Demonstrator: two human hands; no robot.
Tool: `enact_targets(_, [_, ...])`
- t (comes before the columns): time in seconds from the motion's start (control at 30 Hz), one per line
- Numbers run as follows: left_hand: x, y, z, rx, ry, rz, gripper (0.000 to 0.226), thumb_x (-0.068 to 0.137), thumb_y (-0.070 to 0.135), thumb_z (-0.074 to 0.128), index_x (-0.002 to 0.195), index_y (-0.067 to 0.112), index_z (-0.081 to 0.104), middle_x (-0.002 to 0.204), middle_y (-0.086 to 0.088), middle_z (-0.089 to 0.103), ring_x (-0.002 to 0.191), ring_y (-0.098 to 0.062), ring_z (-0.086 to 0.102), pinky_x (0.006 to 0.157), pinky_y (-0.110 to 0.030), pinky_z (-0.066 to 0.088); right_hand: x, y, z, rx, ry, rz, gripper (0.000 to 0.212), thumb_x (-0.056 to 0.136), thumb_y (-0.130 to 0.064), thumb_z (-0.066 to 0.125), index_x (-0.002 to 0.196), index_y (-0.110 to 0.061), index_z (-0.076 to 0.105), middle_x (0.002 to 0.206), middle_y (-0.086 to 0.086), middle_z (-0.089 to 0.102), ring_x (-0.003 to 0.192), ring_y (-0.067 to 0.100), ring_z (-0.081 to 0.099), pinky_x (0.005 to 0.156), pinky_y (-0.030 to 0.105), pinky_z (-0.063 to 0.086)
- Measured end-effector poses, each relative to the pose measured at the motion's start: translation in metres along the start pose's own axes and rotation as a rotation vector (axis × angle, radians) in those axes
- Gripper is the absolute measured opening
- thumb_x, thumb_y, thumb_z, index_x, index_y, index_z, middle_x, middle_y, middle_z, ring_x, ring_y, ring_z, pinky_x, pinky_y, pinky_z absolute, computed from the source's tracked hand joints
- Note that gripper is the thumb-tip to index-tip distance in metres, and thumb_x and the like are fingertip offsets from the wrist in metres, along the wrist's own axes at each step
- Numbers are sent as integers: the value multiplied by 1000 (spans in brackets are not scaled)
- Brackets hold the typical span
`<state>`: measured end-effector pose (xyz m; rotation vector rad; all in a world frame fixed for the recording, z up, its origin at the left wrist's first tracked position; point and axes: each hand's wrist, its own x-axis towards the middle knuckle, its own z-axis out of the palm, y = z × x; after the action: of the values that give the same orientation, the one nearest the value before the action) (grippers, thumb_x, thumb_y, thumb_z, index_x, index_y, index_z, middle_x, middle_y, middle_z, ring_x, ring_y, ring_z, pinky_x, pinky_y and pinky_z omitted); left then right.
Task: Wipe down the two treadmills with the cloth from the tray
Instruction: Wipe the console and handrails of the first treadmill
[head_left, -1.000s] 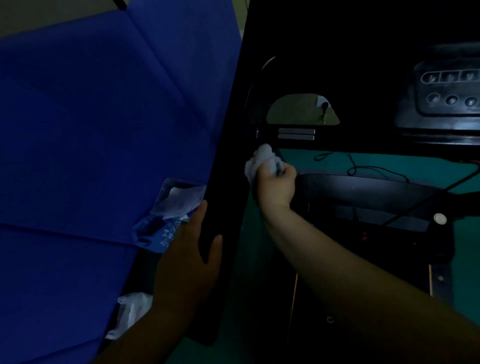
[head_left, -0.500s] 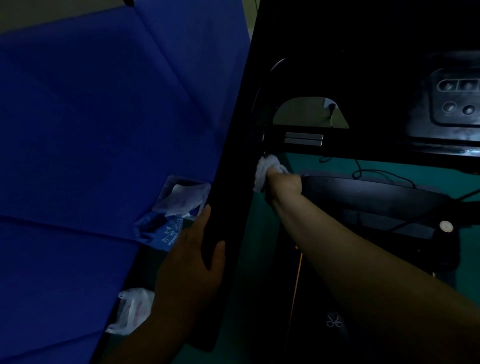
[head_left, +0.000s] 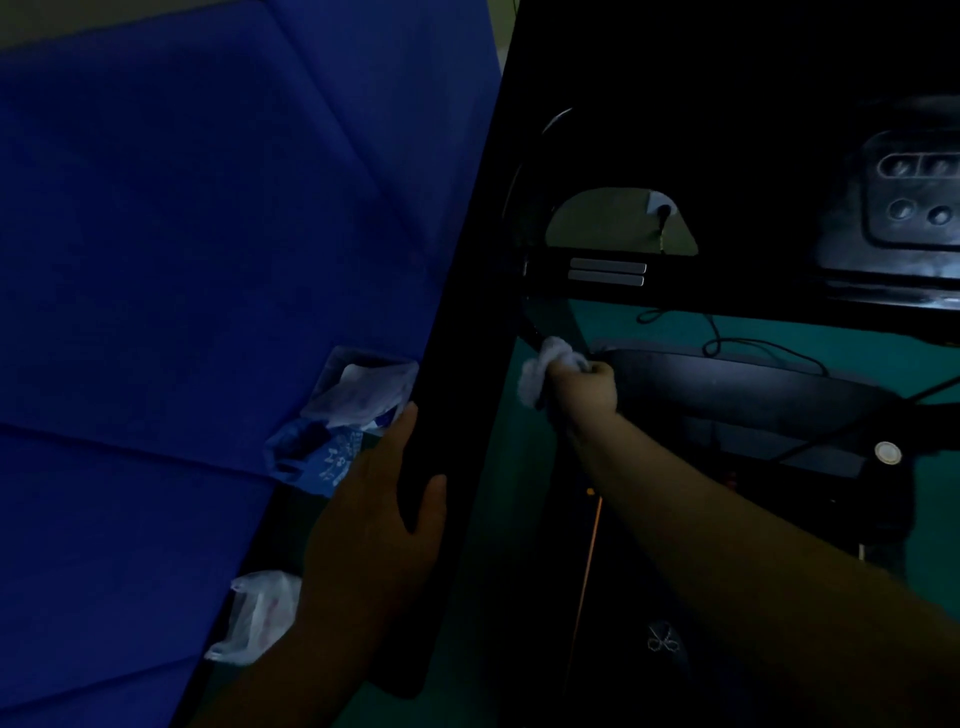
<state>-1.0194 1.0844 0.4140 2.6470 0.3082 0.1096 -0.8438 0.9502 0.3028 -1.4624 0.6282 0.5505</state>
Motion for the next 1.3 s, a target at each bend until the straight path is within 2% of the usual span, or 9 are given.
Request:
enact_targets(0.13, [-1,-4,2,-20,-20,-35,64,84,62,32,145,50,15,140,26,31,126,5,34,96,-26,38,-3,13,8,142,53,-104,38,91,-23,60,123,-6,53,112,9,64,94,18,61,84,32,51])
enact_targets(0.2, [-2,-2,1,-26,-21,-39,64,85,61,34,145,51,15,141,25,33,128,1,36,98,-28,39,8,2,20,343,28,-105,45,92,-19,60,134,-9,49,131,13,58,116,23,58,104,38,45])
enact_targets(0.27, [-2,-2,0,-20,-16,-41,62,84,62,33,143,55,12,137,27,32,124,5,35,96,-27,38,24,-15,33,376,15,-90,44,94,-16,57,137,-9,48,136,13,55,122,25,54,108,36,41])
enact_targets(0.53, [0,-3,2,-18,-31,-55,62,84,62,31,142,56,11,133,29,30,116,12,29,91,-24,35,8,-15,40,428,-131,-190,32,96,-8,52,128,-4,56,120,13,64,108,23,62,98,33,49])
enact_targets(0.67, [0,-4,1,-7,-16,-40,60,83,62,32,139,61,9,133,27,31,117,10,32,92,-26,37,17,-12,30,189,-94,-291,32,94,-8,55,125,-7,58,114,8,66,107,22,62,95,31,49])
enact_targets(0.83, [-1,-2,2,9,-20,-22,57,86,59,34,137,62,9,132,29,30,117,12,31,92,-25,36,45,3,15,-110,-84,-57,27,93,-16,54,116,-5,62,114,19,66,103,36,64,66,30,49])
enact_targets(0.93, [-2,-3,2,11,-12,-33,60,86,58,34,143,53,15,135,28,31,121,8,33,95,-25,35,48,21,11,-19,-40,-36,29,92,-17,54,117,-4,58,114,23,65,87,35,65,69,35,51])
enact_targets(1.17, [-1,-1,2,30,5,-24,59,87,54,37,142,50,16,133,28,32,117,12,31,90,-25,35,73,13,45,337,-96,1,44,93,-9,57,136,-11,50,130,12,60,114,28,60,102,43,47])
enact_targets(1.3, [-2,1,1,19,6,-20,58,88,51,41,137,59,12,130,34,28,115,16,27,90,-23,32,76,6,40,281,-69,40,10,94,-10,49,98,-15,56,89,3,62,75,15,60,70,32,50])
